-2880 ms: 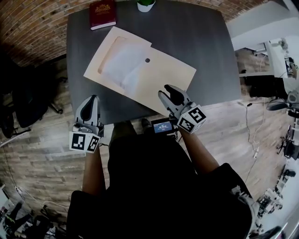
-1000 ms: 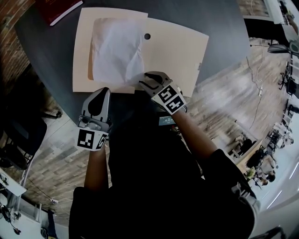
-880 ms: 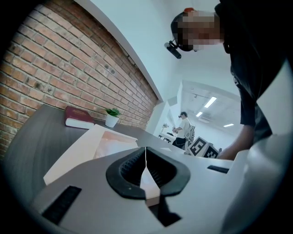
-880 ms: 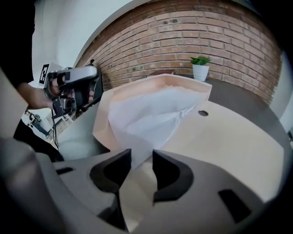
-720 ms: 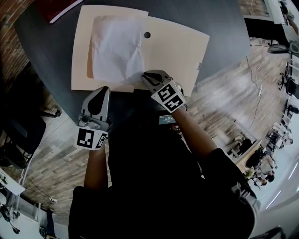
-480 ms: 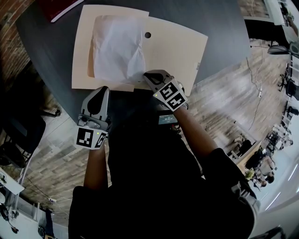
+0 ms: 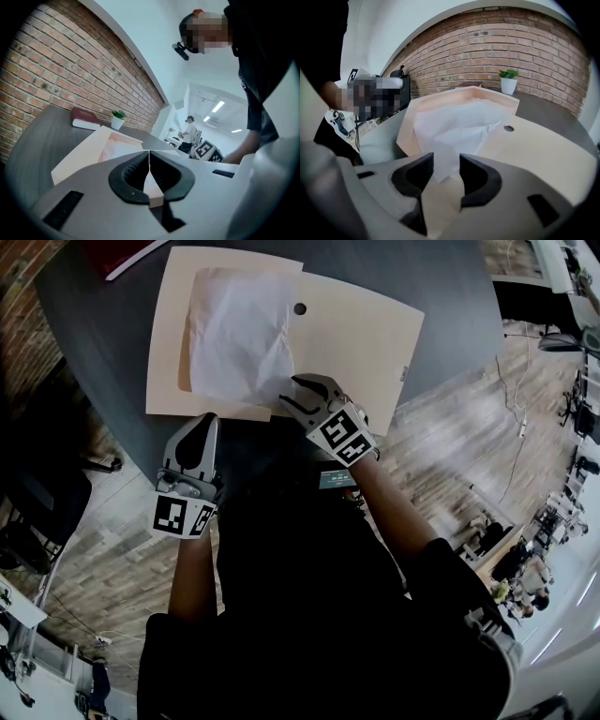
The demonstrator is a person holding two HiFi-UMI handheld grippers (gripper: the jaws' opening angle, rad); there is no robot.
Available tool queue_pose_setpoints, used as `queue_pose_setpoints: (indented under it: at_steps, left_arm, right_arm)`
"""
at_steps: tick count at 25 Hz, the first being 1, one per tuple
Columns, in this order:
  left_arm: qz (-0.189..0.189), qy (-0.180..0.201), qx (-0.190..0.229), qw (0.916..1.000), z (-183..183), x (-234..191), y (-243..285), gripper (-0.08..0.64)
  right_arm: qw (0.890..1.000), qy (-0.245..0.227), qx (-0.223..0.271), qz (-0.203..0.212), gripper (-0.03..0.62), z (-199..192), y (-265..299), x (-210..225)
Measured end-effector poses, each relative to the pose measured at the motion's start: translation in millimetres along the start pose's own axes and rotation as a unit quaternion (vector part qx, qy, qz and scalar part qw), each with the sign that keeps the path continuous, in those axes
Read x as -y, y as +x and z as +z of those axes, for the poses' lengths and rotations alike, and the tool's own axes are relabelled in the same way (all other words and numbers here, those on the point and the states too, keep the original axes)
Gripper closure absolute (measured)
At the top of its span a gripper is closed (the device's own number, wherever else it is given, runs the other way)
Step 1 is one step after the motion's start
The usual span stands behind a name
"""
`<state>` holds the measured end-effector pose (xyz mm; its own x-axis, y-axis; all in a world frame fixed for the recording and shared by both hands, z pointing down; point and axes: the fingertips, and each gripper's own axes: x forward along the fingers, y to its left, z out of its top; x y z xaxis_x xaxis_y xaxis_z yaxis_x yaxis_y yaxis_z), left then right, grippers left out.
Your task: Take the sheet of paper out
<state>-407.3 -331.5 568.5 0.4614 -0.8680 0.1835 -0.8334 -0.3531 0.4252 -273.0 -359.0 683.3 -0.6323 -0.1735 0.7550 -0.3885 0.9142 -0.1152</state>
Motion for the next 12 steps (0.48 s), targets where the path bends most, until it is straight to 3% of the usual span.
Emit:
queue_pose_setpoints:
  at_steps: [4,12]
  left_arm:
    - [0.0,0.001,0.001,1.0,1.1,-2.5,-0.4,0.561]
    - [0.003,0.002,0.003,1.0,1.4,-4.9,-5.3,0.561]
  right_arm:
    - [0.999,-0.031,-0.033,0.003,0.433,-8.1,6.8,-2.1]
    - [0.998,-0.042,-0.042,-0.014,0.461,-8.6,7.7,4.1]
